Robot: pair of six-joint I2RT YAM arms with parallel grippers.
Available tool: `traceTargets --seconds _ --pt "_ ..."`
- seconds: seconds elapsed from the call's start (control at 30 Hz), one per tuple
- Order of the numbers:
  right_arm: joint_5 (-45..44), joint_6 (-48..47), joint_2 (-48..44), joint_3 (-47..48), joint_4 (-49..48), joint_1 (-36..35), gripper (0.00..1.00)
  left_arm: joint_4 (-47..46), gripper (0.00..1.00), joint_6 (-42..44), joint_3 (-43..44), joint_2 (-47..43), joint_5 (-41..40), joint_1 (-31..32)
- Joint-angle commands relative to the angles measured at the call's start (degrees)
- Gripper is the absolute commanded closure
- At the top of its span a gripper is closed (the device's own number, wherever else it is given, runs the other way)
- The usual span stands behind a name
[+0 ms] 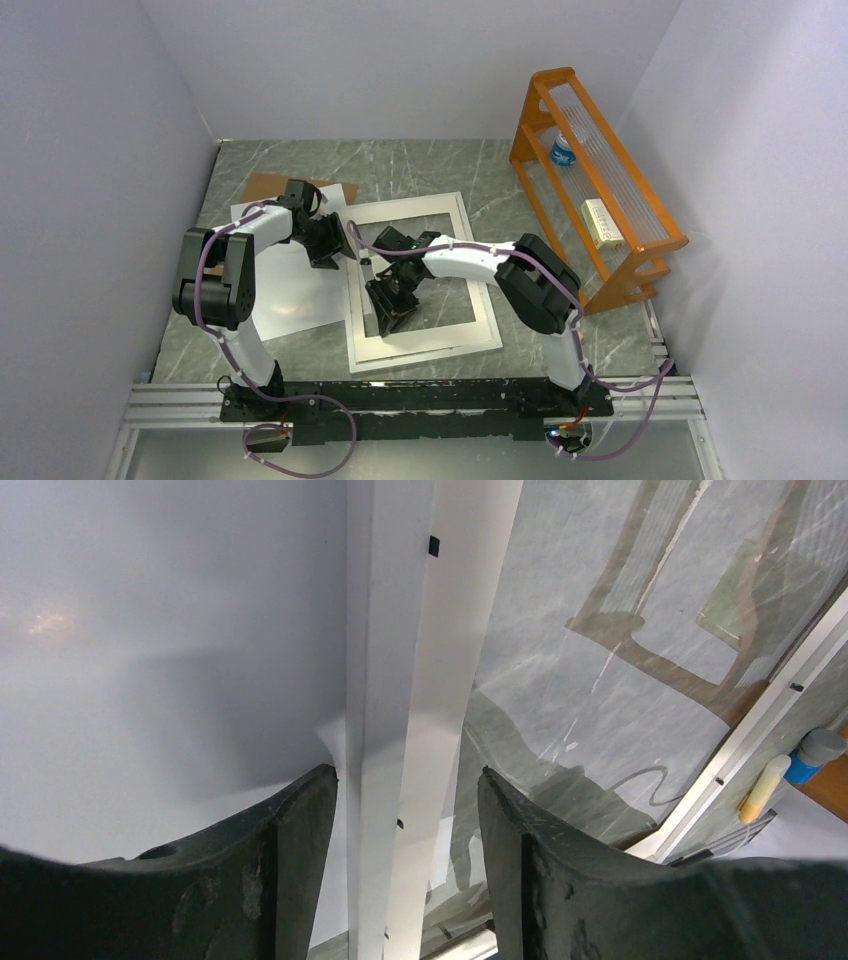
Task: Put the photo into the frame
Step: Adjust the photo frame item on the photo frame.
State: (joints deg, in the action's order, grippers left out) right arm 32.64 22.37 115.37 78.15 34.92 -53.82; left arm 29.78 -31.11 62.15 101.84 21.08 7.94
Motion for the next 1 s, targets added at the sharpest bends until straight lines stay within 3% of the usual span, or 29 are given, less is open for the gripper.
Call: traceTargets --seconds 0.0,0.23,0.43,0.57,0.77,0.97 --pt "-3.38 2.03 1.59 5.12 5.41 -0.18 0.65 0.21 0.4 0.35 1.81 -2.39 -0.71 -0.21" --pt "-6.27 1.16 2.31 5.44 7.51 -0.06 0.64 0.61 0.4 0.35 1.8 -2.97 -1.39 -0.21" --pt "-11.81 1.64 -1.17 5.57 6.94 0.21 0.52 2.22 0.36 0.93 3.9 -5.0 -4.48 -0.29" --pt "-18.39 6.36 -5.59 4.91 3.27 2.17 0.5 3.62 0.32 1.32 6.67 -5.97 -6.4 -0.36" --pt "-29.21 16.58 -15.71 -0.86 -2.41 8.98 0.47 3.19 0.26 4.33 15.98 -2.14 -4.76 -1.16" --pt "-35.04 21.79 -25.2 -9.23 -0.39 17.31 0.35 4.24 0.26 11.53 32.88 11.42 1.18 -1.48"
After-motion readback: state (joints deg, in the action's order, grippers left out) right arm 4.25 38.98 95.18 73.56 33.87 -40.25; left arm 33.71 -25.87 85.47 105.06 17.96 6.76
